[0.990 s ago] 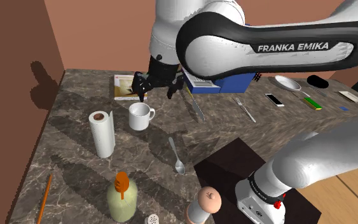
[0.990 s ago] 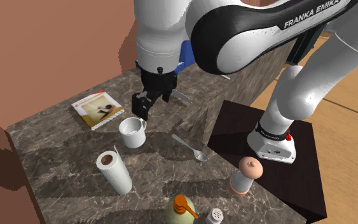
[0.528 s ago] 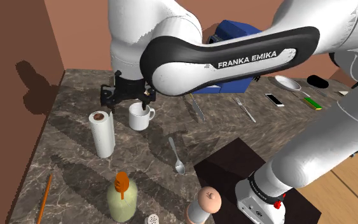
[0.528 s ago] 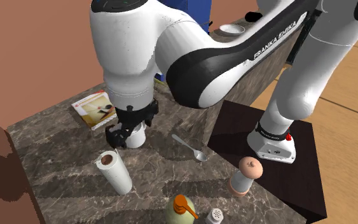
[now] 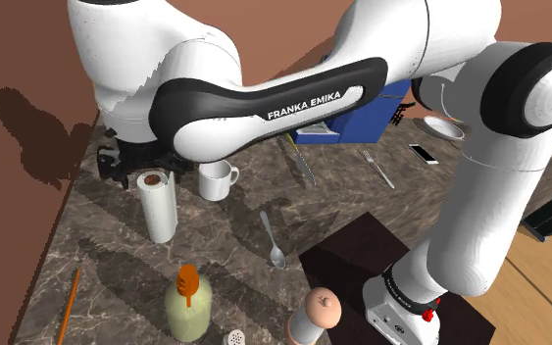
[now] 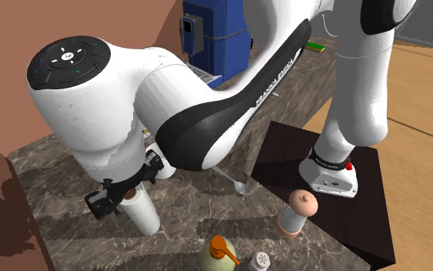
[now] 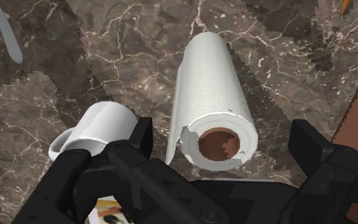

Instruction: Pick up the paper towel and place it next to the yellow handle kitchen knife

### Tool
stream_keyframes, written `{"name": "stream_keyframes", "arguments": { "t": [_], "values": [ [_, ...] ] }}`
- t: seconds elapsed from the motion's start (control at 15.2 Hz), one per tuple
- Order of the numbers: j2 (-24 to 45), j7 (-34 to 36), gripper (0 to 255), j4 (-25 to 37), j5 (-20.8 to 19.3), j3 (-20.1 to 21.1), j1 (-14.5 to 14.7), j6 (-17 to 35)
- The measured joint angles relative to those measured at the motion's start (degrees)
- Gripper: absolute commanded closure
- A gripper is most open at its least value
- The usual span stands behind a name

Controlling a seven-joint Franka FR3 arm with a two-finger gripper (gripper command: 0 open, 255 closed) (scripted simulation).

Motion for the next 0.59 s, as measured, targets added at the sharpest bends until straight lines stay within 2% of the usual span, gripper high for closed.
{"name": "stream_keyframes", "arguments": {
  "t": [0.59],
  "values": [
    [2.93,1.76,0,-1.89,-2.80,-1.57,0.72,3.82]
  ]
}}
